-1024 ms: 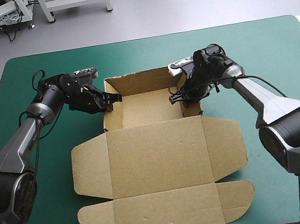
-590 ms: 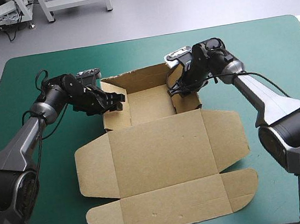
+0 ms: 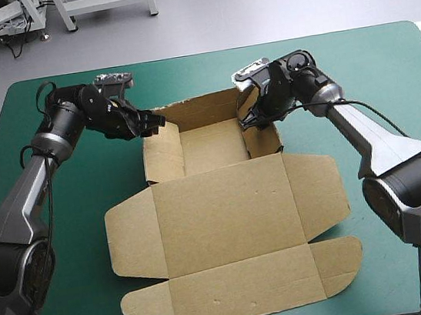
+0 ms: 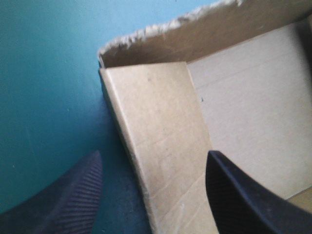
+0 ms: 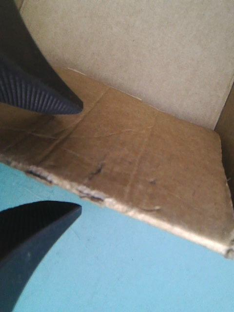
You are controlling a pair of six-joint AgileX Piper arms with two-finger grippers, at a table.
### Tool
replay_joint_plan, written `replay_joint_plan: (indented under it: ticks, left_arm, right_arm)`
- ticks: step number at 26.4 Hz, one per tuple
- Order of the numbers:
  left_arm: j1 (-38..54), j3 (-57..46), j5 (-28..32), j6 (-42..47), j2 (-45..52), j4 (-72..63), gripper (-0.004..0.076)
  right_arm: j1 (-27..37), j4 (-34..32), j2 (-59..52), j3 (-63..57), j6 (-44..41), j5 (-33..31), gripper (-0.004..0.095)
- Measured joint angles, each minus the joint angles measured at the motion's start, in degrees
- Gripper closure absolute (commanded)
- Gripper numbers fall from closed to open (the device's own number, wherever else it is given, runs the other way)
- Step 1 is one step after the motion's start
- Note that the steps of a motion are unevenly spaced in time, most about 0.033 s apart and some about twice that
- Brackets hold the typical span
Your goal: Fold the box
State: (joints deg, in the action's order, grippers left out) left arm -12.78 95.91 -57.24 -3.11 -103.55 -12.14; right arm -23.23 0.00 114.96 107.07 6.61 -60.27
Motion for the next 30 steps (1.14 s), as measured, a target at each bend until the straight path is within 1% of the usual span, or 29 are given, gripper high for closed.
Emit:
replay_joint_plan:
  ticks: [2,3,4,6,7,10,13,15,18,21,25,30]
  left_arm:
    - [0.0,5.7,-3.4,0.0,0.0,0.4,0.0283]
    - [0.0,8.1,-5.5,0.0,0.0,0.4,0.0304]
    - [0.0,11.3,-8.5,0.0,0.0,0.6,0.0328]
    - [0.0,16.7,-12.9,0.0,0.1,1.5,0.0417]
    - [0.0,18.4,-13.5,0.0,0.4,1.7,0.0467]
    - [0.0,19.2,-14.4,-2.1,3.3,1.1,0.0576]
    - [0.0,18.7,-14.5,-3.8,7.9,-0.6,0.0645]
    - [0.0,17.3,-14.5,-5.0,11.7,-1.1,0.0665]
    - [0.0,12.6,-14.5,-6.5,18.6,-1.3,0.0666]
    - [0.0,5.4,-14.5,-7.4,27.0,-1.4,0.0666]
    - [0.0,-6.8,-14.5,-9.1,38.9,-2.3,0.0666]
    - [0.0,-21.9,-14.5,-11.4,55.0,-2.3,0.0669]
  right_arm:
    - [0.0,0.0,0.0,1.6,0.0,-0.1,0.0404]
    - [0.0,0.0,0.0,2.8,0.0,-0.3,0.0404]
    - [0.0,0.0,0.0,4.6,0.0,-0.8,0.0404]
    - [0.0,0.0,0.0,8.1,0.0,-1.9,0.0404]
    - [0.0,0.0,0.0,9.4,0.0,-2.4,0.0404]
    - [0.0,0.0,0.0,10.7,0.0,-3.9,0.0404]
    - [0.0,0.0,0.0,10.8,-0.5,-5.3,0.0404]
    - [0.0,0.0,0.0,10.8,-1.0,-5.9,0.0405]
    - [0.0,0.0,0.0,10.8,-1.7,-6.9,0.0405]
    - [0.0,0.0,0.2,10.8,-2.4,-7.8,0.0406]
    - [0.0,0.0,1.4,10.8,-2.8,-9.0,0.0408]
    - [0.0,0.7,3.7,10.8,-3.4,-10.0,0.0454]
